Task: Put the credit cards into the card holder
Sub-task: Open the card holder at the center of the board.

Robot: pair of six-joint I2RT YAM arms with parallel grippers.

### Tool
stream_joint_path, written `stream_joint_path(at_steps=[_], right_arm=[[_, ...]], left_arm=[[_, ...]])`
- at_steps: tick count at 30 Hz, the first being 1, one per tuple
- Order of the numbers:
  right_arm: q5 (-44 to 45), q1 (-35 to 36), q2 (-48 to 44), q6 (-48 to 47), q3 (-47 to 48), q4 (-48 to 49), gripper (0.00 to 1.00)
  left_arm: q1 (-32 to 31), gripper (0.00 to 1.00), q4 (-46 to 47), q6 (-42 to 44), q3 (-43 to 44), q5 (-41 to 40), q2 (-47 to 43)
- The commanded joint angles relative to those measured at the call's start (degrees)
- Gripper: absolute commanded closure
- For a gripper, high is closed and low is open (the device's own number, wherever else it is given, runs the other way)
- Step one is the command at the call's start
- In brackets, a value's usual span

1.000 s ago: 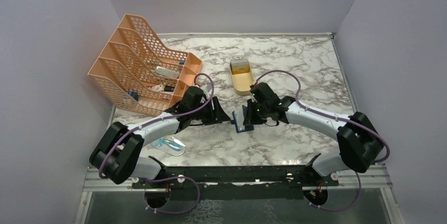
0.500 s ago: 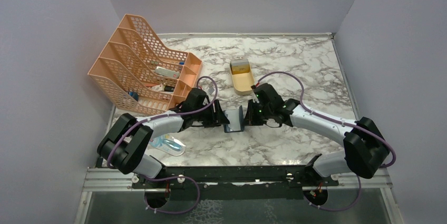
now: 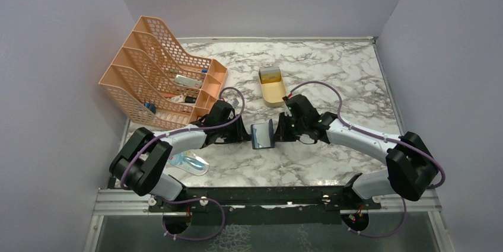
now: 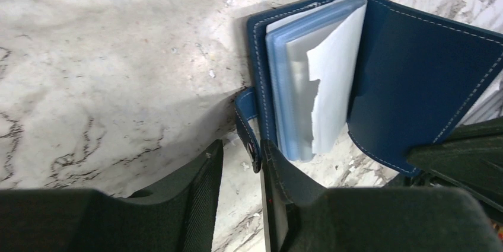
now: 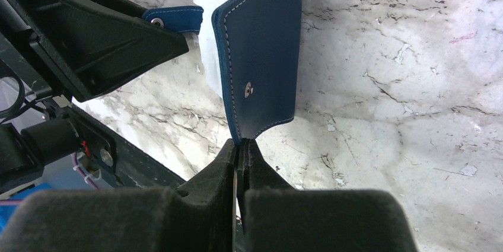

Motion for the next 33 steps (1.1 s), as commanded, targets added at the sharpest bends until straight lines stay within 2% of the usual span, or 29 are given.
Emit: stream_joint_path(at_steps=[1, 7, 14, 16, 19, 22, 25, 28, 33], right_arm=[[-0.21, -0.25, -0.76, -0.82, -0.93, -1.48, 0.99], [0.55, -0.34, -2.29, -0.60, -1.95, -1.12, 0.99], [-0.18, -0.84, -1.68, -0.35, -3.94, 0.52, 0.99], [-0.06, -0.91, -1.88, -0.30, -4.24, 0.67, 0.99], [0.99, -1.15, -2.23, -0.53, -3.95, -0.32, 0.98], [7.20, -1.39, -2.00, -0.71, -1.31, -7.30, 0.88], [13.53, -1.39, -2.19, -0.96, 2.75, -15.23, 0.72], [15.88, -1.39, -3.49, -1.68, 6.55, -20.04, 0.61], [10.82, -1.31, -6.29, -2.56, 11.48, -20.47, 0.57]], left_arm=[[0.09, 0.67, 0.56, 1.59, 2.04, -1.79, 0.64], [0.12, 0.61, 5.09, 0.39, 1.91, 1.56, 2.33], [0.12, 0.60, 8.26, -1.16, 2.40, 3.59, 5.92], [0.10, 0.64, 8.88, -1.54, 2.40, 3.79, 6.48], [0.11, 0.84, 8.61, -1.64, 2.70, 4.26, 6.68], [0.10, 0.99, 7.84, -1.48, 2.77, 5.41, 5.39], [0.13, 1.00, 7.61, -1.75, 2.36, 7.13, 2.78], [0.12, 1.00, 7.72, -2.45, 2.05, 8.57, 0.23], [0.11, 1.00, 7.24, -3.25, 2.21, 8.75, -1.90]])
